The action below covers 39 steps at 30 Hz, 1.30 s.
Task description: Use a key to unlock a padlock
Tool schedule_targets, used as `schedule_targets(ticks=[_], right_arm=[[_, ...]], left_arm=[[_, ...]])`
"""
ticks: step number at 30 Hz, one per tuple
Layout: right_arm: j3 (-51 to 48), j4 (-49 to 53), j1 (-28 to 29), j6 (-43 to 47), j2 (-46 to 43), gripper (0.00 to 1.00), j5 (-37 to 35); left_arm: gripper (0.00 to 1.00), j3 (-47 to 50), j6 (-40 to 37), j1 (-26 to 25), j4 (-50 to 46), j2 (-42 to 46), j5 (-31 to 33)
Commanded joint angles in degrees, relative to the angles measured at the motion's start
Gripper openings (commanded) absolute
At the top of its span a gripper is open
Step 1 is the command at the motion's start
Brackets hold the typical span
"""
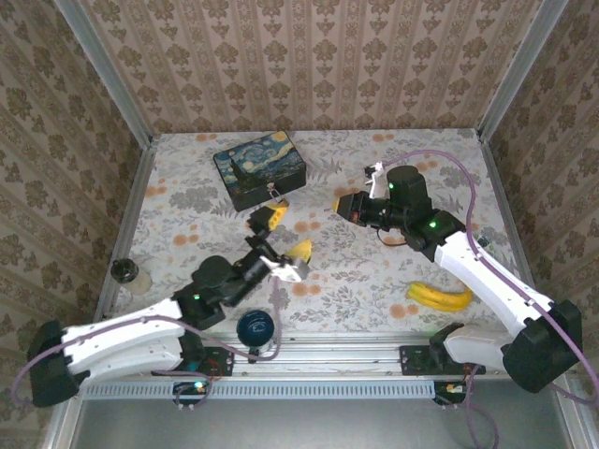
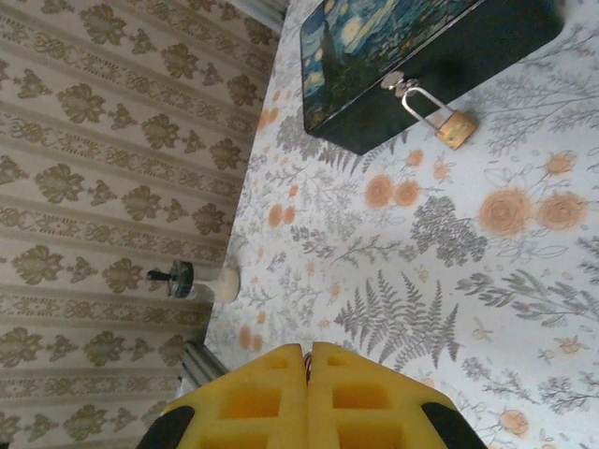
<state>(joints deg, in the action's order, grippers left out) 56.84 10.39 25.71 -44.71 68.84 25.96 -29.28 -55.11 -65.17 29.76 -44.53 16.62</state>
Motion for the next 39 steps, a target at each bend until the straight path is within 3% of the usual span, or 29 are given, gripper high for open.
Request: schedule_targets(ticks=[1, 4, 7, 13, 16, 18, 27, 33, 39], right_arm=[[-1.3, -1.3, -0.4, 1.9, -0.7, 0.00, -2.0], [-2.7, -3.3, -0.4, 2.1, -0.8, 0.00, -2.1], [-4.6, -6.1, -0.4, 2.5, -0.9, 0.00, -2.2], [-9.3, -13.1, -0.4, 4.5, -1.4, 0.00, -2.7], [-12.2, -17.8, -0.4, 4.9, -1.8, 0.00, -2.9], [-14.1, -20.9, -0.4, 5.1, -2.2, 0.00, -3.5], [-19.4, -29.6, -0.4, 5.8, -2.5, 0.00, -3.8], [-21.0, -36.1, -0.4, 6.4, -2.1, 0.00, -2.4], [-21.0, -40.8, -0.4, 5.2, -0.6, 0.00, -0.5]], left_arm=[[1.00, -3.0, 24.5, 4.1, -15.2, 5.8, -2.8], [1.00, -7.0, 39.8, 9.8, -24.8, 8.2, -1.7], [1.00, -11.7, 52.7, 17.1, -34.7, 8.2, -5.7], [1.00, -16.1, 74.6, 33.8, -42.6, 4.0, -23.0], [1.00, -14.7, 84.2, 43.3, -40.0, 1.3, -34.8], [1.00, -12.6, 89.5, 47.1, -36.0, -0.3, -40.4], [1.00, -8.4, 96.8, 48.4, -29.5, -0.3, -42.8], [0.89, -7.5, 101.4, 47.9, -24.0, -1.6, -48.1], [0.82, -8.5, 100.8, 44.9, -22.7, -5.7, -55.0]])
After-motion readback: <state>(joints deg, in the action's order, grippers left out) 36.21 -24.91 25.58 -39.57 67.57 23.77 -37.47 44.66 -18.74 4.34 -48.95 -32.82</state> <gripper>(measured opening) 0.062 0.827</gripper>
